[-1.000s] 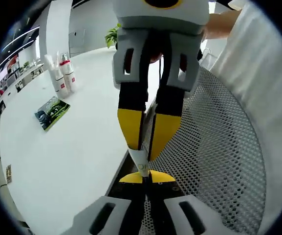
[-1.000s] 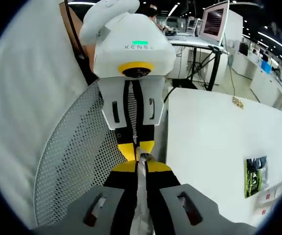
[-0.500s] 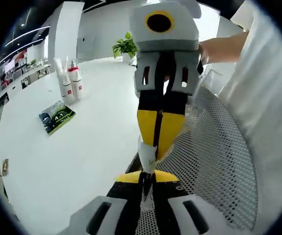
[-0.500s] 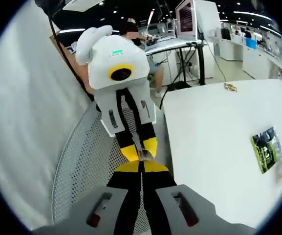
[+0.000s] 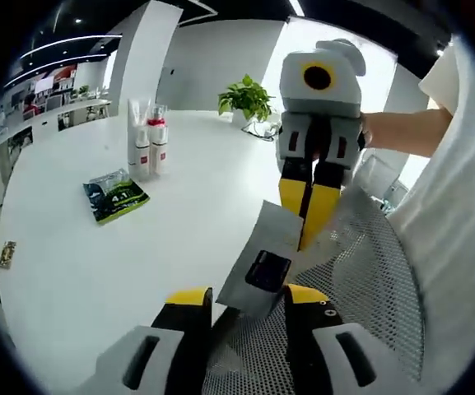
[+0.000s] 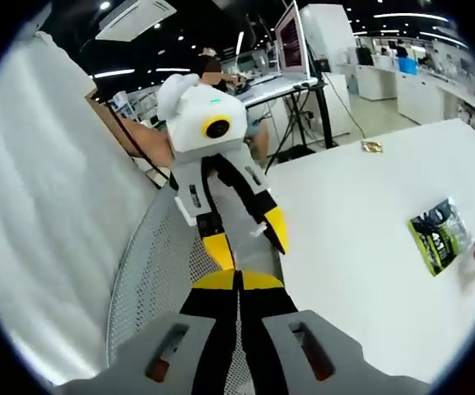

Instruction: Arrange the skincare products in the storage area until every visible bottle or jar stands upright without overlapping.

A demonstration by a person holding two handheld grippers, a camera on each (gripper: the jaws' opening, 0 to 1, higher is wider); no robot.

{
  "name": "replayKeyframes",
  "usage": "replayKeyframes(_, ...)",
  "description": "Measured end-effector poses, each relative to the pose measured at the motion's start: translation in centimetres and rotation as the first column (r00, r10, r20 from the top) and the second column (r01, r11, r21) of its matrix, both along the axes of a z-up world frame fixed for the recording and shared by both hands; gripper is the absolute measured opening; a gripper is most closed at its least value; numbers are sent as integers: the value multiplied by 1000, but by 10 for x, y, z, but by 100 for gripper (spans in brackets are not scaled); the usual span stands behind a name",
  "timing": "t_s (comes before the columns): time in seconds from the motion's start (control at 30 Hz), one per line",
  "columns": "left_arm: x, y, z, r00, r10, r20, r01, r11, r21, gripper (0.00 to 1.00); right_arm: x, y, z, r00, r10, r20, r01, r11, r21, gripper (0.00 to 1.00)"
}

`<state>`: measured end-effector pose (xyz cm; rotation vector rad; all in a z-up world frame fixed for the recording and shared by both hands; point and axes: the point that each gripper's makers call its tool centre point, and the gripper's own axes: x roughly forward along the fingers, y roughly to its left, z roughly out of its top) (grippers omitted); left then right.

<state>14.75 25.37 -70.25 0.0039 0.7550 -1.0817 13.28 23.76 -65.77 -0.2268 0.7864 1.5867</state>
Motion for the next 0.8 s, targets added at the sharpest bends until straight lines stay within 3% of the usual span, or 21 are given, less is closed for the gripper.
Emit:
replayKeyframes(0.1,4,1,9,1000,18,-2,-18,999,-36,47,1,-3,7,999,17,34,-17,1000,-11,0)
replayKeyframes(0.4,1,-12,27,999,-36,14,37,990,-135,50,5,-22,20,995,51,81,-46,997,-56,0)
replayKeyframes(0.53,1,-15,43,999,-37,-7,34,970,-240,52,-7,-24,23,993,99,69,-95,994,-52,0)
replayKeyframes(0.63,0,-16,53,999,-42,-5,39,957,-287,51,-11,-21,21,991,117,64,-113,992,-61,0)
replayKeyframes(0.73,-3,-16,53,998,-49,25,54,960,-275,47,-11,-14,20,991,115,73,-112,992,-55,0)
replayKeyframes(0.8,-7,-16,49,997,-79,8,78,961,-266,38,-8,-10,20,992,102,77,-99,994,-41,0)
